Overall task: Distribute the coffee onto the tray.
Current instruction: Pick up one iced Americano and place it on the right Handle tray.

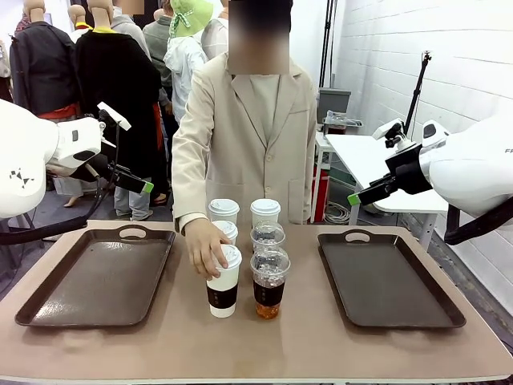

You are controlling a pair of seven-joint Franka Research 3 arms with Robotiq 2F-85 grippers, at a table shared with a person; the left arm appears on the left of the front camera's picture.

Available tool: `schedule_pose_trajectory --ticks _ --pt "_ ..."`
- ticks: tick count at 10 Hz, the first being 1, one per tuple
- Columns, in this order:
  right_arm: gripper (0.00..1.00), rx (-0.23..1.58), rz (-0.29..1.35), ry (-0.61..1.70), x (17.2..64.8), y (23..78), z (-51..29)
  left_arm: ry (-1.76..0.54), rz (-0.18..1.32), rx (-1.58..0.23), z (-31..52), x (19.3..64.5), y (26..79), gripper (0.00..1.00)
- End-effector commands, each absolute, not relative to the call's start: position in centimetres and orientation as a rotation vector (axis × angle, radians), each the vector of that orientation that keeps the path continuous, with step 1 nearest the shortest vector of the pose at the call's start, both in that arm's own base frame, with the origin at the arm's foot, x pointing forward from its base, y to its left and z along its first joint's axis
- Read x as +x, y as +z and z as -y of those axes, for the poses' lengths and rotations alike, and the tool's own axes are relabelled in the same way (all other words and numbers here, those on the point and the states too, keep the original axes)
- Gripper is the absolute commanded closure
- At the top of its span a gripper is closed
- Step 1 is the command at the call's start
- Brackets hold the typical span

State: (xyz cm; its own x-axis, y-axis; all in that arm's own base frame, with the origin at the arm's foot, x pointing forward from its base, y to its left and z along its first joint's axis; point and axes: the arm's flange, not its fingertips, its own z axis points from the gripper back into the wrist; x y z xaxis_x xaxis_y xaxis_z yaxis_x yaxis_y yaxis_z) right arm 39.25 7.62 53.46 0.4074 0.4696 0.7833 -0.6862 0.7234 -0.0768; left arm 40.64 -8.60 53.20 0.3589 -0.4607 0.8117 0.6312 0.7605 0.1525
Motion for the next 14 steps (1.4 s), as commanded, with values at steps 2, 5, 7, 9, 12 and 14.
schedule_pose_trajectory --ticks 2,5,7,9,12,14 --pt "0.00 0.275 0.887 0.740 39.2 53.5 -7.6 -0.711 0.967 -0.190 8.6 40.5 53.3 0.00" --pt "0.00 0.344 0.873 0.807 38.9 52.4 -7.1 -0.711 0.967 -0.190 8.6 40.5 53.3 0.00" --pt "0.00 0.435 0.843 0.895 38.7 50.4 -5.9 -0.711 0.967 -0.190 8.6 40.5 53.3 0.00" --pt "0.00 0.473 0.848 0.949 38.8 48.7 -5.3 -0.711 0.967 -0.190 8.6 40.5 53.3 0.00" --pt "0.00 0.566 0.920 1.059 39.2 45.0 -5.9 -0.711 0.967 -0.190 8.6 40.5 53.3 0.00" --pt "0.00 0.643 0.901 1.102 39.4 42.9 -6.5 -0.711 0.967 -0.190 8.6 40.5 53.3 0.00"
